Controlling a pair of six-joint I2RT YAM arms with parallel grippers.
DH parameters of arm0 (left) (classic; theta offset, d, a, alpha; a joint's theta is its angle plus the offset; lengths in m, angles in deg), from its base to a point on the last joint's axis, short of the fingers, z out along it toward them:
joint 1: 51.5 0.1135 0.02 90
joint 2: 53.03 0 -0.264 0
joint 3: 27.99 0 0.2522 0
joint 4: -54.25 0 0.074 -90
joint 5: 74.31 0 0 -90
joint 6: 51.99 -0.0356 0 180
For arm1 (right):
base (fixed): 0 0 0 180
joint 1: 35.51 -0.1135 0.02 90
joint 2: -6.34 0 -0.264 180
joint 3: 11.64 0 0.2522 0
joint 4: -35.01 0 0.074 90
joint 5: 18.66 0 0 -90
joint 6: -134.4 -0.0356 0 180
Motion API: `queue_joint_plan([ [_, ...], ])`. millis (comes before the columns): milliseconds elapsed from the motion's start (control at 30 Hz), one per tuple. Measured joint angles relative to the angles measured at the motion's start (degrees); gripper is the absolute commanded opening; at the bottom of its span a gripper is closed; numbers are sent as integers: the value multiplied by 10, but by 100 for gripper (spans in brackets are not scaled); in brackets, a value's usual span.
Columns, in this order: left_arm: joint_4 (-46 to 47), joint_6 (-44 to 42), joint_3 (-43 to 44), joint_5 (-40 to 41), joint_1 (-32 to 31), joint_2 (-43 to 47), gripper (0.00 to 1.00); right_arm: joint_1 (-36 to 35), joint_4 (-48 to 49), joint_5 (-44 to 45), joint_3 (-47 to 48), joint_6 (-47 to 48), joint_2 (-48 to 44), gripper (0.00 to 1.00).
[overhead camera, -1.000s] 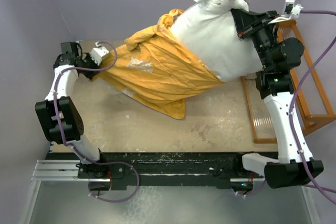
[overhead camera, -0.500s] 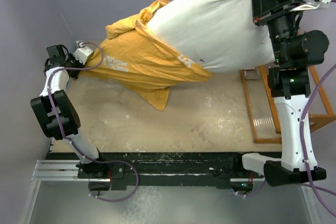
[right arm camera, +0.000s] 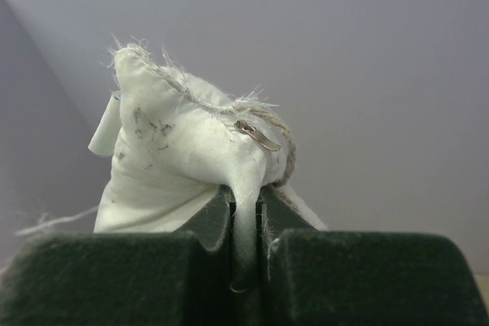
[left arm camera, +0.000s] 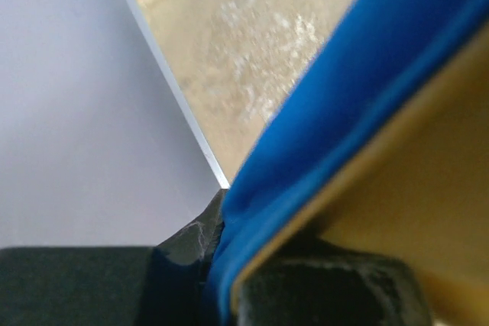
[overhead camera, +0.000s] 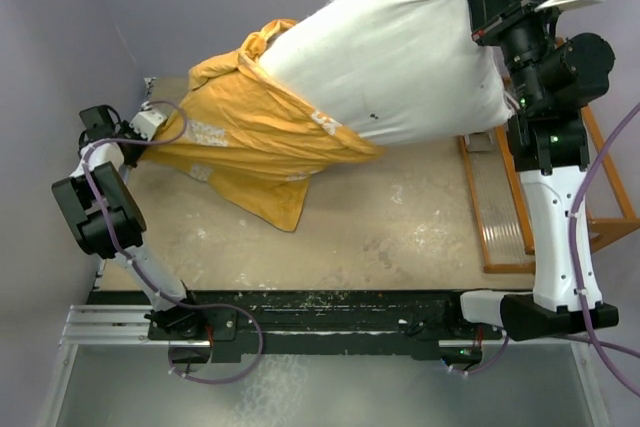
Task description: Remove the pillowcase from the pillow
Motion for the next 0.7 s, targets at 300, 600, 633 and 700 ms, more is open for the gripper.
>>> queue_joint_plan([
  [300, -163, 106, 107, -76, 3, 36, 98, 11, -2, 54, 16, -49, 42, 0],
  [600, -236, 107, 153, -122, -345, 239, 97, -52, -81, 354, 2, -2, 127, 0],
  [633, -246, 101, 148, -123, -383, 247, 97, -56, -82, 371, -5, -1, 128, 0],
  [700, -270, 81, 127, -129, -447, 257, 98, -60, -80, 408, -22, 2, 125, 0],
])
